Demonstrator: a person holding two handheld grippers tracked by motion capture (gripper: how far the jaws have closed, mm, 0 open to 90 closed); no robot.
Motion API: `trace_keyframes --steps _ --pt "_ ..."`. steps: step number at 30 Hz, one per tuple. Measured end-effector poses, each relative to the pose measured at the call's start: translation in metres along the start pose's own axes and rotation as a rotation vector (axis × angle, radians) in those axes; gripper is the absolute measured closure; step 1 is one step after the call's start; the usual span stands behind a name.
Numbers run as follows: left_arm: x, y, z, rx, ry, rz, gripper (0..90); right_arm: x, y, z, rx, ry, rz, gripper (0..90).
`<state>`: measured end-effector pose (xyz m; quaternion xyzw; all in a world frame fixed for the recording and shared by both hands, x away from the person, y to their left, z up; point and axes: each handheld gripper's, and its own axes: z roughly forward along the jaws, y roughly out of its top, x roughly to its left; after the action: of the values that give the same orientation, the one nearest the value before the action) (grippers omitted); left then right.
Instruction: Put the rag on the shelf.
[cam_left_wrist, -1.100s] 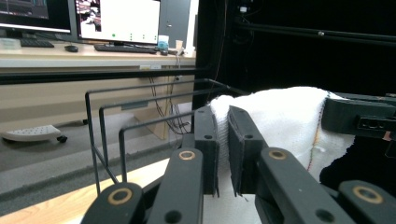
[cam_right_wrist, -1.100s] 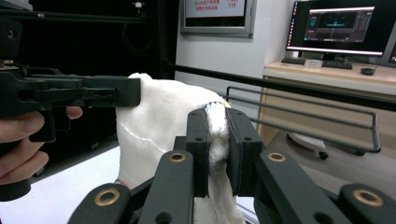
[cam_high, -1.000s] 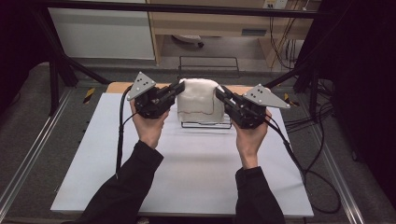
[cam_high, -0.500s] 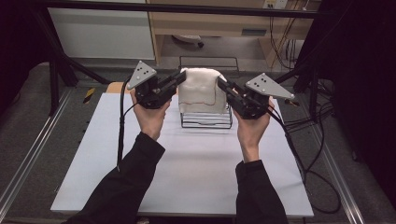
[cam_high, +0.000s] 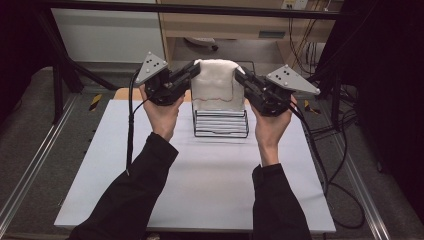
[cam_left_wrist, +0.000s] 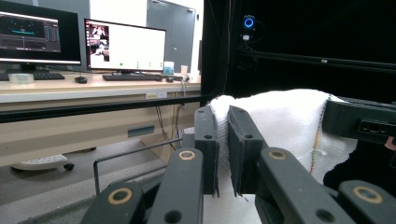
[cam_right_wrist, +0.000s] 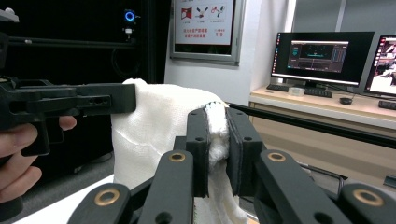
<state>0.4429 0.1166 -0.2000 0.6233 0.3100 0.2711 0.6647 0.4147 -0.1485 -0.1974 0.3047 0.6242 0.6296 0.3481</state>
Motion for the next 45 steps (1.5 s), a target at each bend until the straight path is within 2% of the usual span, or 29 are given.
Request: trace_keyframes --steps 14,18,26,32,37,45 --pt "0.01 0.02 0.012 -0.017 0.012 -0.023 82.9 -0.007 0.015 0.016 -0.011 -0.012 0.002 80.7" --pt "0.012 0.025 0.016 -0.016 0.019 -0.013 83.0 -0.01 0.018 0.021 -0.014 -0.014 0.018 80.7" --pt "0.015 0.035 0.023 -0.02 0.029 -0.001 83.0 -0.016 0.029 0.03 -0.015 -0.027 0.008 80.7" --pt "0.02 0.038 0.03 -0.021 0.033 0.002 83.0 -0.022 0.031 0.037 -0.015 -0.032 0.014 80.6" --pt "0.024 0.039 0.037 -0.022 0.031 -0.011 82.9 -0.026 0.032 0.043 -0.014 -0.036 0.022 80.6" --pt "0.033 0.045 0.045 -0.011 0.05 -0.01 82.9 -0.032 0.034 0.056 -0.005 -0.039 0.021 80.6"
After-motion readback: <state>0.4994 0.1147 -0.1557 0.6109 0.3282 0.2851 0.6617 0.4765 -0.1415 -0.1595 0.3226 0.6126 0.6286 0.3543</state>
